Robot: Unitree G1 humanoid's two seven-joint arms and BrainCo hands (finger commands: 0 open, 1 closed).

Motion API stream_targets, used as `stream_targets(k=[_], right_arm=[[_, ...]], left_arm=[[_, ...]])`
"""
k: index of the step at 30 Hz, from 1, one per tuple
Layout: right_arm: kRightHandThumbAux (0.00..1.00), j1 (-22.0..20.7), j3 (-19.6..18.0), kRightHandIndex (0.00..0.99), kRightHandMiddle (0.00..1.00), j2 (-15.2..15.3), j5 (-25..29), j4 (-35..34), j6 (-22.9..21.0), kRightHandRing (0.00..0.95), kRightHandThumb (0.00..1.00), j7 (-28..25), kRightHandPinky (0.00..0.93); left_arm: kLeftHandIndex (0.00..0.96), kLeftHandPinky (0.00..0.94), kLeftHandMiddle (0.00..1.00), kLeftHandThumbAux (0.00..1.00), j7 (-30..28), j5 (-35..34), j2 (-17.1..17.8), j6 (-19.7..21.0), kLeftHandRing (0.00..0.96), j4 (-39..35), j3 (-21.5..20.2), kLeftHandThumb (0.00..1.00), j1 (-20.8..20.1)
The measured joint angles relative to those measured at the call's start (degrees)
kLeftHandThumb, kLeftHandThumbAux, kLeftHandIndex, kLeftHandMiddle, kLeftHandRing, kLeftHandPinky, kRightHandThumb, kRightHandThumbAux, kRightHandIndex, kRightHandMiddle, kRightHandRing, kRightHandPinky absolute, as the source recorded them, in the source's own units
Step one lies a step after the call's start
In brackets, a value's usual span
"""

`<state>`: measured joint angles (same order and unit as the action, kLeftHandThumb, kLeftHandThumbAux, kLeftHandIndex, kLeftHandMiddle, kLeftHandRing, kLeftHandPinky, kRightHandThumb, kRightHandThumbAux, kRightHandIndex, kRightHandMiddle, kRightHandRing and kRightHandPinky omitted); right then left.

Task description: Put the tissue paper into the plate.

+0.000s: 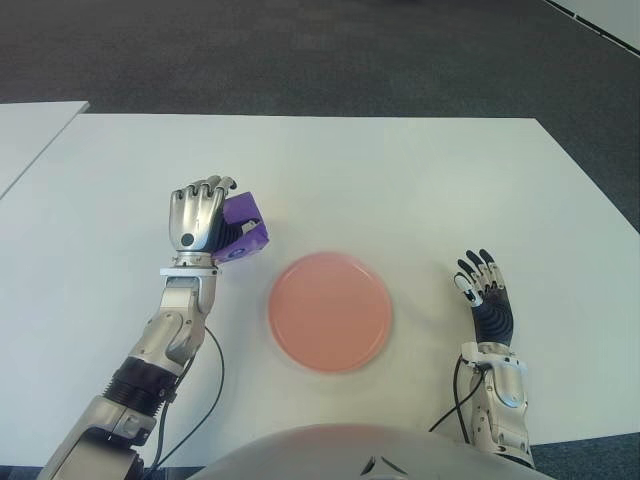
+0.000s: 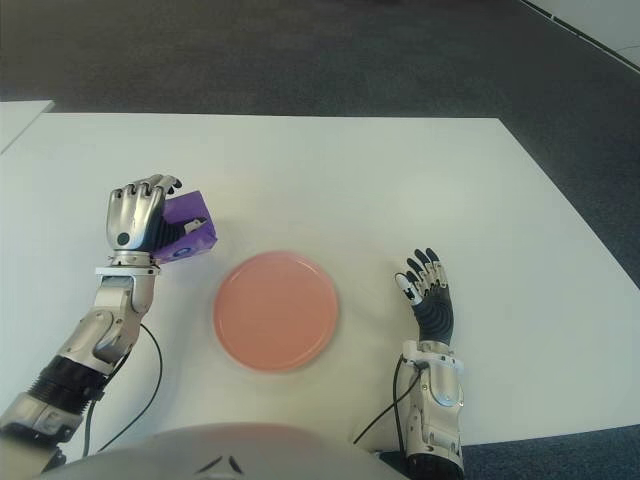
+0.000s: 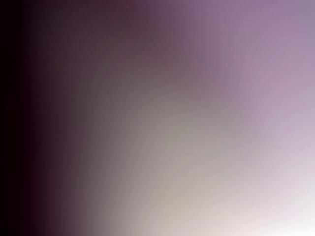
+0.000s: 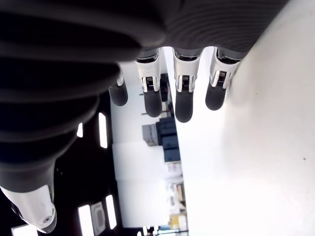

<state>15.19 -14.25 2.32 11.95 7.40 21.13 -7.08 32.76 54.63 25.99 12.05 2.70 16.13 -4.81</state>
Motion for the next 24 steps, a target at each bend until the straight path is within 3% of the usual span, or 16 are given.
stream_targets(k=[11, 24], right_arm=[[0.64, 0.0, -0.2, 0.042, 0.136, -0.1, -0.5, -0.2, -0.4, 0.137, 0.077, 1.2, 0.151], [0.635, -0.5, 0.3, 0.044, 0.142, -0.2, -0.6, 1.2, 1.2, 0.142, 0.097, 0.6, 0.151]], left_arm=[[0.386, 0.736, 0.487, 0.651, -0.1, 0.0, -0.7, -0.1, 0.539, -0.1, 0.0, 0.948, 0.4], [0.385, 0.754, 0.499, 0.65, -5.3, 3.9, -2.4, 2.0, 0.535, -10.2, 0.1, 0.949, 1.1]])
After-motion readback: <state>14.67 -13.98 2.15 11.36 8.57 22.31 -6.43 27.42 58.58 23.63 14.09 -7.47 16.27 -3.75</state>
